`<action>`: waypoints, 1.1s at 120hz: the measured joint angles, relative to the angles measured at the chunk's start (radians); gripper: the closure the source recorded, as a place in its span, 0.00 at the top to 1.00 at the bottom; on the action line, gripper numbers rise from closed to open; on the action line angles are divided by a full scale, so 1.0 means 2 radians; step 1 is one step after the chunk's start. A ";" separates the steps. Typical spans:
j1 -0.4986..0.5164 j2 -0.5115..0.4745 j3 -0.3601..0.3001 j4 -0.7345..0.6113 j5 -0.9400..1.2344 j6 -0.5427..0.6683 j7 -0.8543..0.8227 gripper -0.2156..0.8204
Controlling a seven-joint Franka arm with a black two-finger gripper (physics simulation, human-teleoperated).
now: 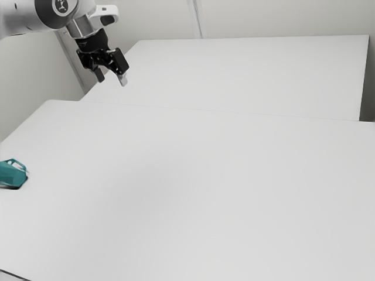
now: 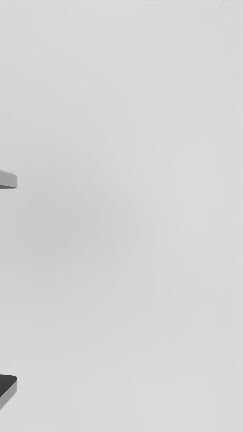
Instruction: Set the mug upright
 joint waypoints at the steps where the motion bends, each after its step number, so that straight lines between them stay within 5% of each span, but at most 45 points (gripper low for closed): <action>1: 0.000 0.000 0.000 0.000 0.000 0.000 0.000 0.79; 47: -0.004 0.001 0.007 0.001 -0.002 0.006 0.007 0.79; 71: -0.010 0.007 0.127 0.017 -0.074 -0.025 0.029 0.79; 94: 0.099 0.042 0.170 0.040 -0.150 -0.056 0.086 0.79; 132: 0.289 0.182 0.141 0.169 -0.248 -0.132 0.199 0.79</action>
